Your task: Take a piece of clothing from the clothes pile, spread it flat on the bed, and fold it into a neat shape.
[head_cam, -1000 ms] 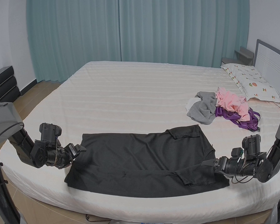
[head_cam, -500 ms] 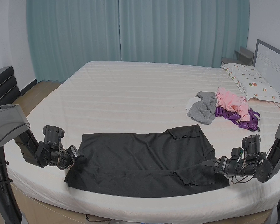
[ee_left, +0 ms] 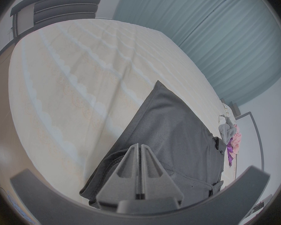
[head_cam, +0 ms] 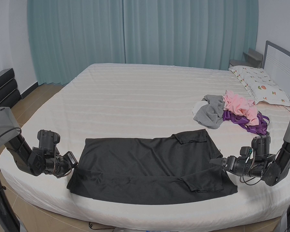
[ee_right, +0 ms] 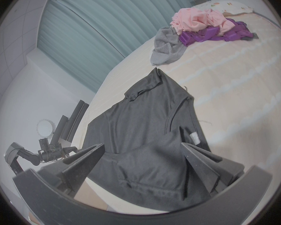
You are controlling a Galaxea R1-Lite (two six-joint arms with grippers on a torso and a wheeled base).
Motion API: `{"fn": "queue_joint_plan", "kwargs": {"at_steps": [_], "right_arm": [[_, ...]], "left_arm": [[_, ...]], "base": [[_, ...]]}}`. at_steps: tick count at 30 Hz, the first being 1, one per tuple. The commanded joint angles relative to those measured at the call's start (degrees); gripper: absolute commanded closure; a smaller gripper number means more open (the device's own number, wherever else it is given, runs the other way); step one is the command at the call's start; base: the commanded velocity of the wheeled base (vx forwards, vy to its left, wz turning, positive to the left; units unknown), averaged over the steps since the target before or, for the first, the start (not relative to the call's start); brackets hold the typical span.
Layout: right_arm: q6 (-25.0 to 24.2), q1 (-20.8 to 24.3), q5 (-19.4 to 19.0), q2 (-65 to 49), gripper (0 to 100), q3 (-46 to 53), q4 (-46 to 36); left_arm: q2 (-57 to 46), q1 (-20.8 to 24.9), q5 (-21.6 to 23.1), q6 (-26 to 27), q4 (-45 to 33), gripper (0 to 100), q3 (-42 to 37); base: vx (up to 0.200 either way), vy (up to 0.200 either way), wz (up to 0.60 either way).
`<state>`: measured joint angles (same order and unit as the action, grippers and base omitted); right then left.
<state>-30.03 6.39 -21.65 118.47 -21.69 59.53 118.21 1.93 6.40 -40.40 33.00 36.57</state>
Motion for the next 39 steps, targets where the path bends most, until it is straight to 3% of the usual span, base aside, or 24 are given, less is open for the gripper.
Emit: {"fn": "queue_joint_plan", "kwargs": {"at_steps": [1, 6, 24, 25, 39], "right_arm": [[1.81, -1.55, -0.15, 2.82, 0, -2.04, -0.02], [5.24, -2.34, -0.85, 5.72, 0, -3.45, 0.24], [10.51, -2.52, -1.55, 12.93, 0, -7.32, 0.50], [10.78, -2.52, -1.55, 13.02, 100, -7.14, 0.77], [10.78, -5.16, -2.61, 7.48, 100, -2.48, 1.73]], "left_arm": [[-1.32, -0.08, 0.02, -0.03, 0.05, 100, -0.54], [-1.14, -0.08, 0.02, -0.12, -0.04, 100, -0.62], [-1.23, -0.08, 0.02, -0.12, -0.13, 100, -0.71], [-1.23, -0.08, 0.02, -0.21, -0.13, 100, -0.62], [-2.64, -0.08, 0.02, 0.15, -0.04, 100, -2.56]], "base": [[0.000, 0.000, 0.00], [0.000, 0.000, 0.00], [0.000, 0.000, 0.00], [0.000, 0.000, 0.00], [0.000, 0.000, 0.00]]}}
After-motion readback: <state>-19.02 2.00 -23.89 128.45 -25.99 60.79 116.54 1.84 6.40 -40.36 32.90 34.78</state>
